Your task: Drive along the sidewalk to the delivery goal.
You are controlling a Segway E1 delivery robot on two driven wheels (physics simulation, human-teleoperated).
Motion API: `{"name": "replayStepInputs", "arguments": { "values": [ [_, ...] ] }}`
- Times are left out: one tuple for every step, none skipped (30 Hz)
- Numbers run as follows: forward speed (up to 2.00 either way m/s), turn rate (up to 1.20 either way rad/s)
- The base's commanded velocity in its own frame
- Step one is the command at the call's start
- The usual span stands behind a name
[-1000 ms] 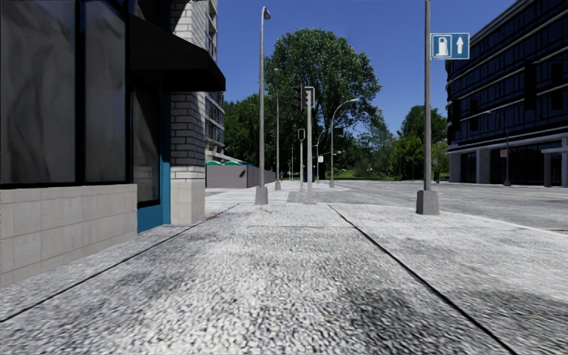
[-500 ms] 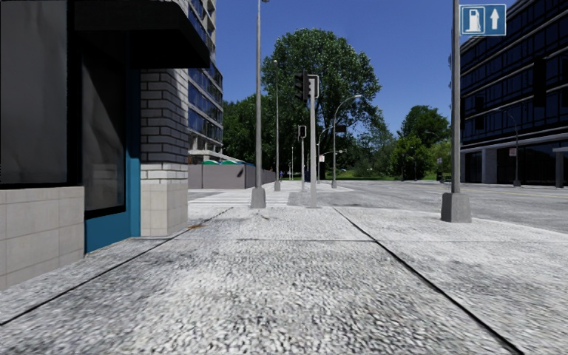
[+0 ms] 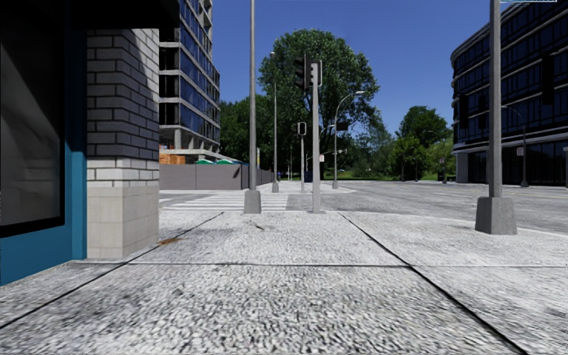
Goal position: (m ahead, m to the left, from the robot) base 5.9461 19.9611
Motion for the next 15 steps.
{"name": "replayStepInputs", "arguments": {
  "values": [
    [2.00, 0.00],
    [2.00, 0.00],
    [2.00, 0.00],
    [2.00, 0.00],
    [2.00, 0.00],
    [2.00, 0.00],
    [2.00, 0.00],
    [2.00, 0.00],
    [2.00, 0.00],
    [2.00, 0.00],
    [2.00, 0.00],
    [2.00, 0.00],
    [2.00, 0.00],
    [2.00, 0.00],
    [2.00, 0.00]
  ]
}}
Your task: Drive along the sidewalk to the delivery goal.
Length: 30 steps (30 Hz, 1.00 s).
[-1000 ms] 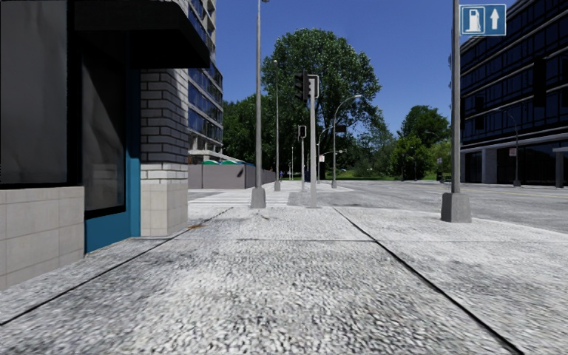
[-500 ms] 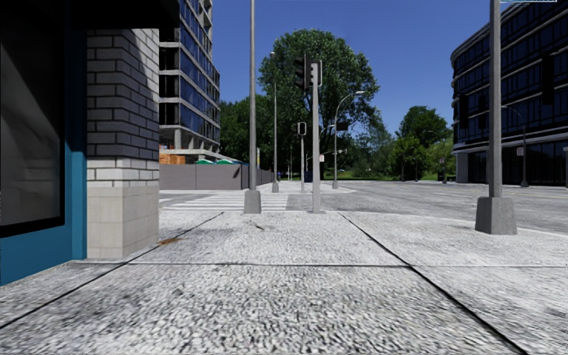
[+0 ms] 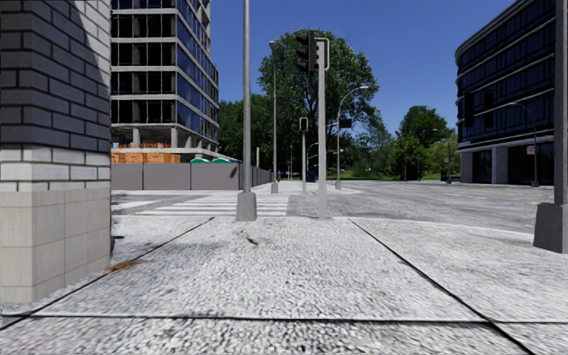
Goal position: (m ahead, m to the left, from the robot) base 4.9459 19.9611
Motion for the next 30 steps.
{"name": "replayStepInputs", "arguments": {
  "values": [
    [2.00, 0.00],
    [2.00, 0.00],
    [2.00, 0.00],
    [2.00, 0.04],
    [2.00, 0.07],
    [2.00, 0.07],
    [2.00, 0.12],
    [2.00, 0.18],
    [2.00, 0.22],
    [2.00, 0.22],
    [2.00, 0.30],
    [2.00, 0.33],
    [2.00, 0.34],
    [2.00, 0.34],
    [2.00, 0.34],
    [2.00, 0.34],
    [2.00, 0.34],
    [2.00, 0.34],
    [2.00, 0.34],
    [2.00, 0.34],
    [2.00, 0.34],
    [2.00, 0.34],
    [2.00, 0.35],
    [2.00, 0.36],
    [2.00, 0.36],
    [1.99, 0.38],
    [1.87, 0.40],
    [1.79, 0.45],
    [1.79, 0.45],
    [1.70, 0.48]
  ]
}}
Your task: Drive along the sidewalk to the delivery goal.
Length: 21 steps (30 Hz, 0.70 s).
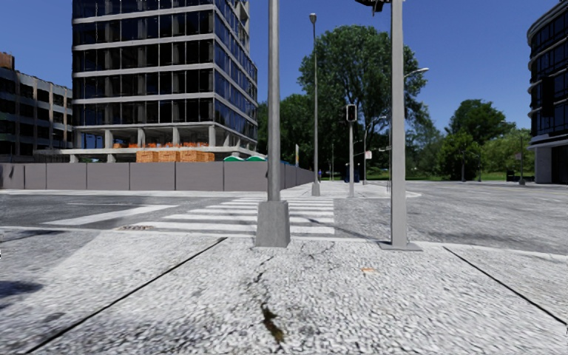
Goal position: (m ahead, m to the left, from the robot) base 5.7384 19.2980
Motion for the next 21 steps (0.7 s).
{"name": "replayStepInputs", "arguments": {
  "values": [
    [1.65, 0.49],
    [1.62, 0.50],
    [1.62, 0.50],
    [1.60, 0.52],
    [1.60, 0.55],
    [1.60, 0.56],
    [1.60, 0.56],
    [1.59, 0.56],
    [1.59, 0.56],
    [1.59, 0.56],
    [1.59, 0.58],
    [1.59, 0.58],
    [1.59, 0.59],
    [1.59, 0.59],
    [1.59, 0.63],
    [1.59, 0.65],
    [1.59, 0.65],
    [1.59, 0.65],
    [1.59, 0.66],
    [1.59, 0.66],
    [1.59, 0.66]
  ]
}}
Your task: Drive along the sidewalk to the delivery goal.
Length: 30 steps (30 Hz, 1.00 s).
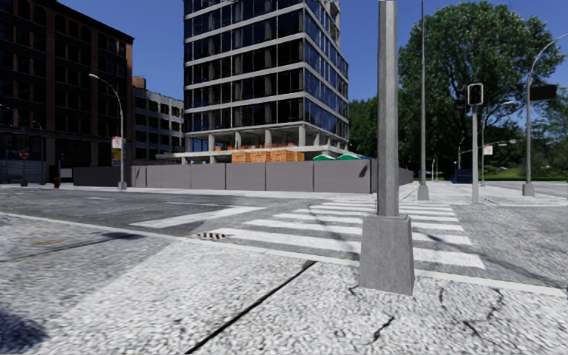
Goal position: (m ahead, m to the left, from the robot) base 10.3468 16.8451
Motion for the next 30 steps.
{"name": "replayStepInputs", "arguments": {
  "values": [
    [1.59, 0.66],
    [1.59, 0.66],
    [1.59, 0.72],
    [1.59, 0.72],
    [1.59, 0.72],
    [1.59, 0.72],
    [1.59, 0.72],
    [1.59, 0.72],
    [1.59, 0.73],
    [1.59, 0.73],
    [1.59, 0.73],
    [1.60, 0.74],
    [1.60, 0.74],
    [1.60, 0.74],
    [1.60, 0.75],
    [1.60, 0.76],
    [1.60, 0.76],
    [1.60, 0.76],
    [1.60, 0.76],
    [1.61, 0.76],
    [1.61, 0.76],
    [1.61, 0.76],
    [1.62, 0.76],
    [1.62, 0.76],
    [1.62, 0.76],
    [1.63, 0.76],
    [1.64, 0.76],
    [1.64, 0.76],
    [1.65, 0.76],
    [1.65, 0.76]
  ]
}}
